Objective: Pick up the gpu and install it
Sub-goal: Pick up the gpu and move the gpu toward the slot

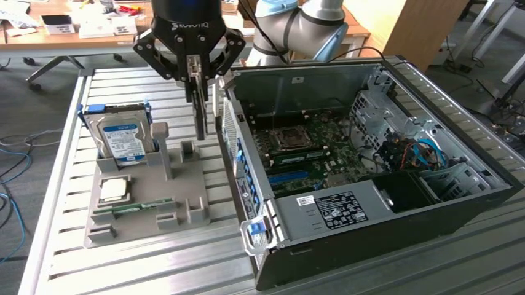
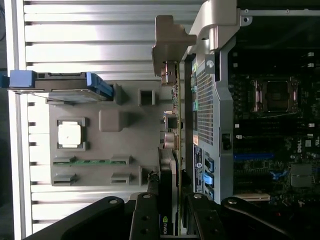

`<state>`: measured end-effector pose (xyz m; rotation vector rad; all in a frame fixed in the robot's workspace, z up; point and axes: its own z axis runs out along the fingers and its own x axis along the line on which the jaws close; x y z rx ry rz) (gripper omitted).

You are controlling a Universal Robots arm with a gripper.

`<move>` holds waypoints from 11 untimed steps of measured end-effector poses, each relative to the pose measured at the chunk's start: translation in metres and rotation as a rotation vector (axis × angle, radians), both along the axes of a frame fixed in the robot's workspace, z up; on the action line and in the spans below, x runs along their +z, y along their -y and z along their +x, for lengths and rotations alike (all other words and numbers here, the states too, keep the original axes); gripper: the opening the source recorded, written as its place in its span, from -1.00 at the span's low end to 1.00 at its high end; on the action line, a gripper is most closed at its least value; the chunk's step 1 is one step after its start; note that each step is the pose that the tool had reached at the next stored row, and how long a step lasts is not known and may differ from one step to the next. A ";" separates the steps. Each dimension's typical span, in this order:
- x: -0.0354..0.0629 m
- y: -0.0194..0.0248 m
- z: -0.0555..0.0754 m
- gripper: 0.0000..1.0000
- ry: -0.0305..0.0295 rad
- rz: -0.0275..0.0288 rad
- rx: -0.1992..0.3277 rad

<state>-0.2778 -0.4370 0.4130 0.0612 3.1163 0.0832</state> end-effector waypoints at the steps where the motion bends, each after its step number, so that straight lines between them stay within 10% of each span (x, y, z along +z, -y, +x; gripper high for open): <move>1: 0.0000 -0.0001 0.002 -0.46 0.0000 0.0000 0.000; 11: 0.0004 -0.0009 0.024 -0.46 0.0000 0.0000 0.000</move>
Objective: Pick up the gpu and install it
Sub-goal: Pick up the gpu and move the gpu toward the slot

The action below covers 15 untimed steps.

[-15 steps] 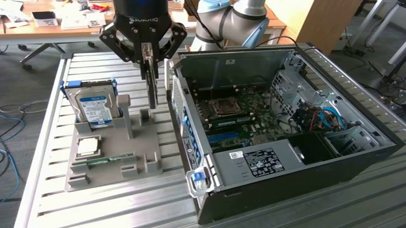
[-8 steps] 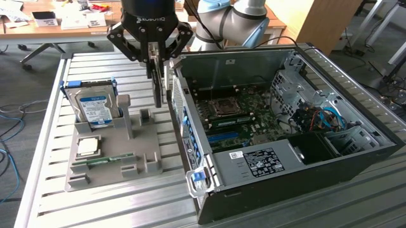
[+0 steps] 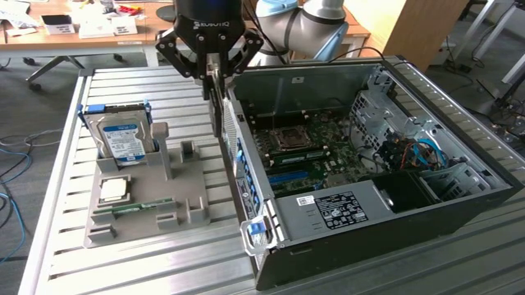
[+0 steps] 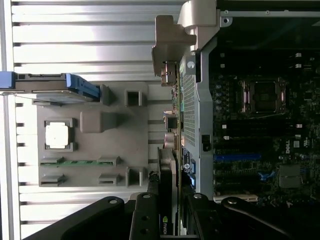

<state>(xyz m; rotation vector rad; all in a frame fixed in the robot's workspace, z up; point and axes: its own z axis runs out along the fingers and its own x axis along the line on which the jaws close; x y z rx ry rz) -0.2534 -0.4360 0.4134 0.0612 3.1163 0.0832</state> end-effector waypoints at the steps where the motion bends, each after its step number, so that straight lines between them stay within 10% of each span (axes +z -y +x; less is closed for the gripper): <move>1: 0.0000 -0.0001 0.002 -0.46 0.0001 0.0000 0.000; 15: -0.0001 -0.0007 0.046 -0.46 0.0002 0.0008 0.000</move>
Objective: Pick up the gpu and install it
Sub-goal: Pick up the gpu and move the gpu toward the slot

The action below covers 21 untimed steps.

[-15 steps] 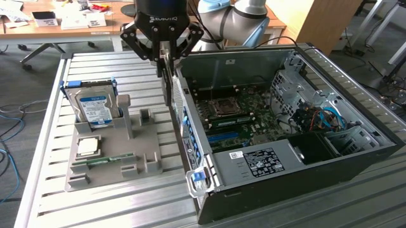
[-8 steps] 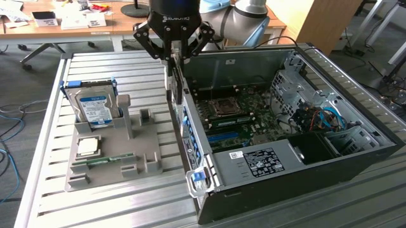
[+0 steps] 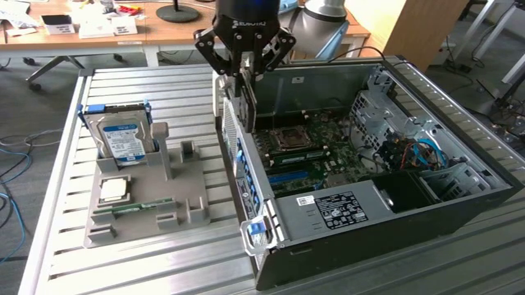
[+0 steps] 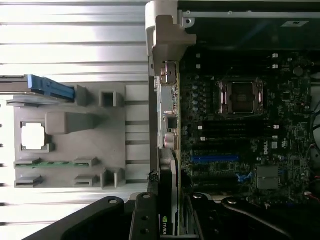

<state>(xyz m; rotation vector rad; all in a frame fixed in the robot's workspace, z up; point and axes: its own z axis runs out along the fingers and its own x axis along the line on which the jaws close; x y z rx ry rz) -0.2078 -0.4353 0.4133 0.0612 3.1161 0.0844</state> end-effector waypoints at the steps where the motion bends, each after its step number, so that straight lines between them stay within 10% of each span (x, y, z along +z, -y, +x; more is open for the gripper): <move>1: 0.0001 0.0000 0.004 -0.46 -0.0001 -0.0001 0.000; 21: 0.0001 -0.0008 0.078 -0.46 -0.0002 0.0010 0.000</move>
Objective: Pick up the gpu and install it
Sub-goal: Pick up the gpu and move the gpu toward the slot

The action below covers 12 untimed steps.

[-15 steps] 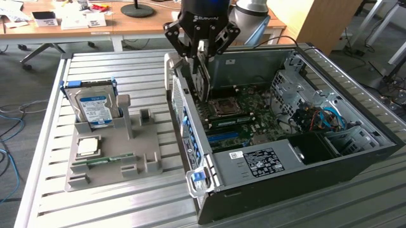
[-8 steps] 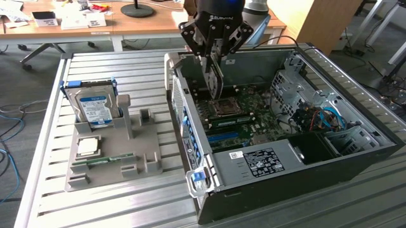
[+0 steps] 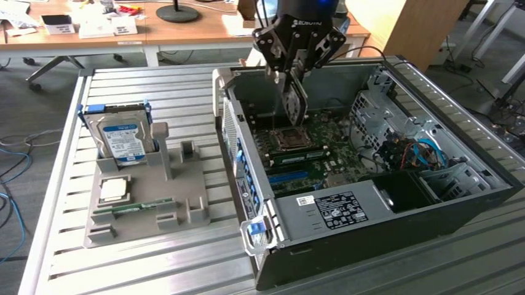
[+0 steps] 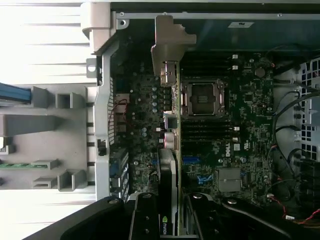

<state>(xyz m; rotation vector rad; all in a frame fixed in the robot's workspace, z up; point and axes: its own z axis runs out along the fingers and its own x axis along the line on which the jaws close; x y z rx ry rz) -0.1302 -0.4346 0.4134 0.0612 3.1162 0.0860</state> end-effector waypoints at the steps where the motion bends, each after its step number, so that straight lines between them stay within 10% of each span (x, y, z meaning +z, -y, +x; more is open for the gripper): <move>1: 0.0000 0.0000 0.003 -0.46 0.0001 0.0000 0.000; 12: 0.0000 -0.0001 0.018 -0.46 0.0000 0.0000 0.000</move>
